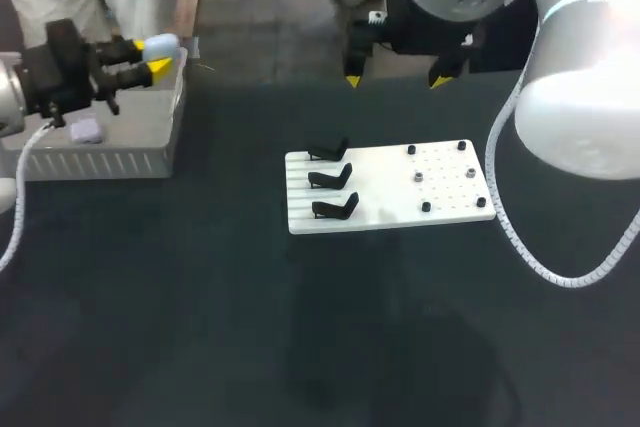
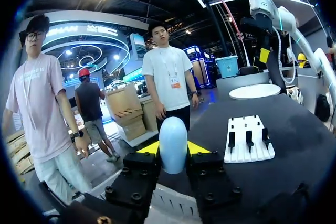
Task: Pick up each earbud case from the left stands, insert the matching earbuds, close the lid, and place the case in the box.
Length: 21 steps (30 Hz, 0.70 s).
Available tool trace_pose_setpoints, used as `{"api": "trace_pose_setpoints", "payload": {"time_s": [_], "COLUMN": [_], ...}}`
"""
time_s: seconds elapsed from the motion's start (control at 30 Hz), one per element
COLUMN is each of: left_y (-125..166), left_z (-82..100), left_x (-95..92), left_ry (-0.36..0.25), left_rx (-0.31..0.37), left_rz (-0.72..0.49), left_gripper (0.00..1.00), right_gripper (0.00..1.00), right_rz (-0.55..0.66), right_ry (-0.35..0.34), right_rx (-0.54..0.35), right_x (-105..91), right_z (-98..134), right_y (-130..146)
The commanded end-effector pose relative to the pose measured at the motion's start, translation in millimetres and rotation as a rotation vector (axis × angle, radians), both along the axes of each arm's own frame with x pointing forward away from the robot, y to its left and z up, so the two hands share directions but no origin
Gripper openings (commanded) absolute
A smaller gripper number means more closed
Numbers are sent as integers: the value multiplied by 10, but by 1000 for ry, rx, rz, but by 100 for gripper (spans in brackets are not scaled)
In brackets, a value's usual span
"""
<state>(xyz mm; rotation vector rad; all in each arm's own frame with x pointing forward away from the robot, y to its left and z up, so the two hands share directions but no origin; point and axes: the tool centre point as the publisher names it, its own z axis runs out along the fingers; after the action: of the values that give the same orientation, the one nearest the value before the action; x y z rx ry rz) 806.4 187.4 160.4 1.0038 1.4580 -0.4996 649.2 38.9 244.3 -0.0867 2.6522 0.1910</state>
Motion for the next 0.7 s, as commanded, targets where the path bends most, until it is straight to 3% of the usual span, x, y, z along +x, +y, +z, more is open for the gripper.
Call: {"api": "trace_pose_setpoints", "payload": {"time_s": [0.03, 0.57, 0.7], "left_y": [196, 611, 688], "left_z": [-149, -780, -861], "left_x": [-46, 17, 50], "left_ry": [-27, 53, 71], "left_rx": [5, -1, -13], "left_rz": [126, 237, 259], "left_gripper": [0, 0, 0], "right_gripper": [100, 100, 100], "right_rz": [-7, -9, -9], "right_ry": [-26, 11, 15], "right_rx": [-2, -2, -1], "right_x": [-36, -66, -67], "right_z": [-31, -109, -123], "right_y": [23, 102, 118]}}
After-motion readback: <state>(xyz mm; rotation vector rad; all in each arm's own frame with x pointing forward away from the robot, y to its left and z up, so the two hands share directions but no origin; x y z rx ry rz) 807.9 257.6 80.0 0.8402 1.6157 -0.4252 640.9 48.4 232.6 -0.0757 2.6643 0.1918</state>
